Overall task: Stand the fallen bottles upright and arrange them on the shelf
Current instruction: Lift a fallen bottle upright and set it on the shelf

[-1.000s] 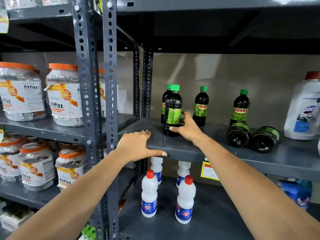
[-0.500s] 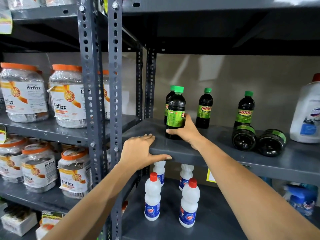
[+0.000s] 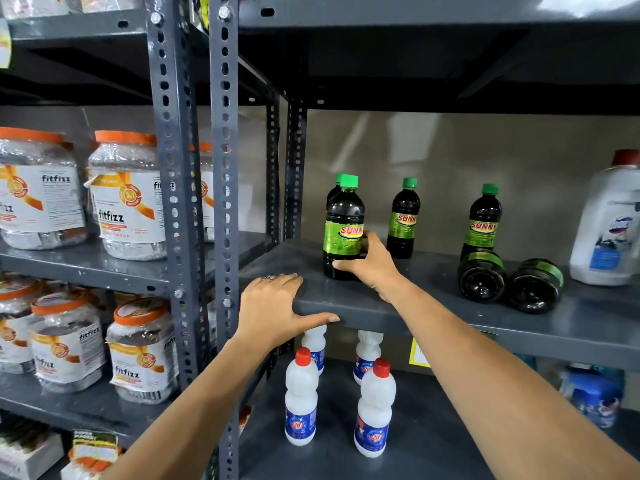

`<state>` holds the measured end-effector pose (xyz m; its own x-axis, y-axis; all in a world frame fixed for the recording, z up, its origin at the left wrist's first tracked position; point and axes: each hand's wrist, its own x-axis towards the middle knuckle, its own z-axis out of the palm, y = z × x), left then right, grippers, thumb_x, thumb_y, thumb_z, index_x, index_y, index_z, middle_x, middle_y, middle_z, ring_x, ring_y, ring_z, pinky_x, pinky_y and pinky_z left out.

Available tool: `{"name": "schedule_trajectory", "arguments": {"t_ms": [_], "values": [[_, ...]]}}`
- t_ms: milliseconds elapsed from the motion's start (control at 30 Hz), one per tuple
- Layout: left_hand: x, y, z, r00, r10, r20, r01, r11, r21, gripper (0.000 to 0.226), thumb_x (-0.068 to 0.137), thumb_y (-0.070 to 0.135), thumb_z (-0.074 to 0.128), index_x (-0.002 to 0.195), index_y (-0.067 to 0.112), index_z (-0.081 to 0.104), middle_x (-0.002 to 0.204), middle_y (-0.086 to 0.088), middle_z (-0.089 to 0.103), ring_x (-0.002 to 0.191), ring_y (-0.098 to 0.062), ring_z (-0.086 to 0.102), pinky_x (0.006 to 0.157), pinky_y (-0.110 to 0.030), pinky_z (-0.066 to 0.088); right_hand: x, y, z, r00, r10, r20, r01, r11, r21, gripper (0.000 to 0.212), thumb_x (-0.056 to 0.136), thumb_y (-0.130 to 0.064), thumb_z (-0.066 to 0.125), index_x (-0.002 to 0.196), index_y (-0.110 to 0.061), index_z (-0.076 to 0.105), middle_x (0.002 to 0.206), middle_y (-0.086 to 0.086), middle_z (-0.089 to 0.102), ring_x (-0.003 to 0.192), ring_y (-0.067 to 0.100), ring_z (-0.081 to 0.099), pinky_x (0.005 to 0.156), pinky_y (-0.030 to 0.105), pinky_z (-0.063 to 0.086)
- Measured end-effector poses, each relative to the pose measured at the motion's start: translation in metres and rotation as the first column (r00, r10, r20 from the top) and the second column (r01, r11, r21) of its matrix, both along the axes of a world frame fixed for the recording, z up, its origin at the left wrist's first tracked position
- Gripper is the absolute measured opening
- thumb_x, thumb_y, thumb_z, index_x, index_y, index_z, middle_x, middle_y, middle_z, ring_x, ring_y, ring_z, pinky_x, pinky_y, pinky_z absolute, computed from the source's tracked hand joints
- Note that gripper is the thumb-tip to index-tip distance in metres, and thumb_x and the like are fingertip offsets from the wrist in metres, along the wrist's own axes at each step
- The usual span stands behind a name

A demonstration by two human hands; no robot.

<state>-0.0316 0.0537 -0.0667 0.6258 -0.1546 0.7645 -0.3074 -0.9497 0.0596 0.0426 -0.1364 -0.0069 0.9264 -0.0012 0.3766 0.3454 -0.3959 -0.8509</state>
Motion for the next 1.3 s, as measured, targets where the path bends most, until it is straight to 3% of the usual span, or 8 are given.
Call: {"name": "schedule_trajectory", "arguments": {"t_ms": [100, 233, 367, 567, 1100, 1167, 1300], "values": [[0.001, 0.000, 0.000, 1.000, -0.001, 0.008, 0.001, 1.000, 0.000, 0.096, 0.064, 0.094, 0.031, 0.098, 0.015, 0.073, 0.099, 0.001, 0.074, 0.092, -0.020, 0.068, 0.079, -0.034, 0.048, 0.000, 0.000, 0.000, 1.000, 0.006, -0.008, -0.006, 1.000, -0.020, 0.084, 0.067, -0.020, 0.087, 0.137, -0.016, 0.040, 0.119, -0.004, 0.056, 0.110, 0.017, 0.056, 0.093, 0.029, 0.043], [0.000, 0.000, 0.000, 1.000, -0.005, 0.004, 0.005, 1.000, 0.005, 0.097, 0.065, 0.094, 0.029, 0.099, 0.015, 0.073, 0.100, 0.000, 0.074, 0.093, -0.020, 0.068, 0.081, -0.034, 0.048, 0.003, 0.001, -0.001, 0.999, 0.026, -0.037, -0.026, 1.000, -0.002, 0.075, 0.072, -0.012, 0.082, 0.135, -0.015, 0.043, 0.130, 0.003, 0.058, 0.119, 0.021, 0.056, 0.099, 0.032, 0.043], [-0.001, 0.001, 0.001, 1.000, -0.006, -0.002, 0.006, 1.000, 0.010, 0.098, 0.065, 0.095, 0.027, 0.099, 0.014, 0.073, 0.098, 0.000, 0.074, 0.092, -0.020, 0.068, 0.080, -0.034, 0.048, 0.000, 0.001, -0.001, 1.000, -0.010, -0.026, 0.008, 0.998, -0.060, 0.073, 0.068, -0.022, 0.087, 0.130, -0.015, 0.050, 0.125, 0.003, 0.063, 0.113, 0.020, 0.059, 0.093, 0.029, 0.045], [0.001, 0.003, 0.000, 1.000, -0.016, 0.021, 0.015, 1.000, 0.012, 0.099, 0.065, 0.094, 0.027, 0.100, 0.014, 0.073, 0.101, 0.000, 0.074, 0.093, -0.020, 0.069, 0.080, -0.034, 0.050, -0.002, 0.001, -0.002, 0.999, -0.038, 0.026, 0.040, 0.994, -0.098, 0.076, 0.057, -0.032, 0.092, 0.123, -0.016, 0.057, 0.119, 0.002, 0.067, 0.109, 0.018, 0.063, 0.096, 0.033, 0.049], [0.000, 0.002, 0.000, 0.999, 0.030, -0.026, -0.030, 1.000, 0.003, 0.102, 0.062, 0.096, 0.028, 0.112, 0.017, 0.070, 0.117, 0.001, 0.069, 0.110, -0.020, 0.063, 0.092, -0.036, 0.046, -0.008, 0.002, -0.001, 0.996, -0.079, 0.049, 0.086, 0.981, -0.173, 0.073, 0.057, -0.040, 0.091, 0.120, -0.019, 0.060, 0.118, 0.000, 0.068, 0.108, 0.016, 0.064, 0.095, 0.034, 0.050], [-0.001, 0.003, 0.000, 0.999, 0.023, -0.027, -0.022, 1.000, 0.009, 0.099, 0.063, 0.095, 0.030, 0.110, 0.017, 0.071, 0.115, 0.001, 0.070, 0.108, -0.020, 0.064, 0.090, -0.036, 0.047, -0.007, 0.000, 0.000, 0.998, -0.063, 0.009, 0.063, 0.990, -0.124, 0.083, 0.057, -0.033, 0.092, 0.128, -0.017, 0.052, 0.125, 0.002, 0.065, 0.113, 0.018, 0.062, 0.098, 0.036, 0.049], [-0.001, 0.008, -0.001, 0.997, -0.072, 0.024, 0.072, 0.997, 0.007, 0.087, 0.069, 0.089, 0.038, 0.109, 0.020, 0.073, 0.113, 0.004, 0.071, 0.106, -0.016, 0.065, 0.088, -0.035, 0.049, -0.019, -0.008, 0.007, 1.000, 0.007, -0.029, -0.001, 0.979, 0.204, 0.092, 0.065, -0.002, 0.086, 0.142, -0.015, 0.037, 0.132, 0.009, 0.055, 0.116, 0.018, 0.054, 0.099, 0.032, 0.045]]}}
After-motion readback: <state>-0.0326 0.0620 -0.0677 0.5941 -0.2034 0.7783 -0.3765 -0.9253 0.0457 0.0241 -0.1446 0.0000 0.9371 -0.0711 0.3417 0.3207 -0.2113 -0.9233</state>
